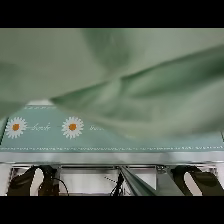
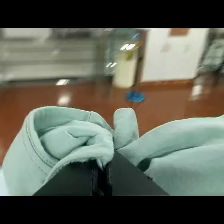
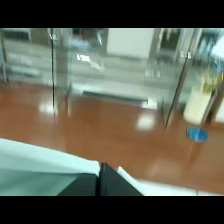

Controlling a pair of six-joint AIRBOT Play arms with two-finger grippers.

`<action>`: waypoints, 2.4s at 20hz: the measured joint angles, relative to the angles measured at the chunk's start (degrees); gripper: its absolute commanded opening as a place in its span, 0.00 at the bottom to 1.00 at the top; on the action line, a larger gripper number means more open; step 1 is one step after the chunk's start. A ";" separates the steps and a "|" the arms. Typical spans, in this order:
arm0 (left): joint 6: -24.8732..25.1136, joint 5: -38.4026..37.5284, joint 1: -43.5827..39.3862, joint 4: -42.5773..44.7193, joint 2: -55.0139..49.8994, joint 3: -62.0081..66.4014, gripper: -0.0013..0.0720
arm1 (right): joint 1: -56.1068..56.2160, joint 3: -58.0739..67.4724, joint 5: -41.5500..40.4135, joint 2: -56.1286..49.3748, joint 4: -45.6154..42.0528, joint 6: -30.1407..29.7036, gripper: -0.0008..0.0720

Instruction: Fold the shirts.

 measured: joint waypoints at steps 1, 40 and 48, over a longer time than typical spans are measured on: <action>-1.46 -1.81 0.31 1.05 1.88 -2.54 0.05 | 0.00 -3.52 0.87 1.75 -0.70 0.68 0.05; 14.36 6.86 -3.61 -20.37 -34.97 -69.75 0.97 | -21.42 -68.70 -14.19 -31.47 21.38 -9.16 0.86; 17.75 22.12 -13.18 -33.14 -34.80 -70.51 0.05 | -16.55 -76.85 -20.04 -29.18 24.37 -12.17 0.86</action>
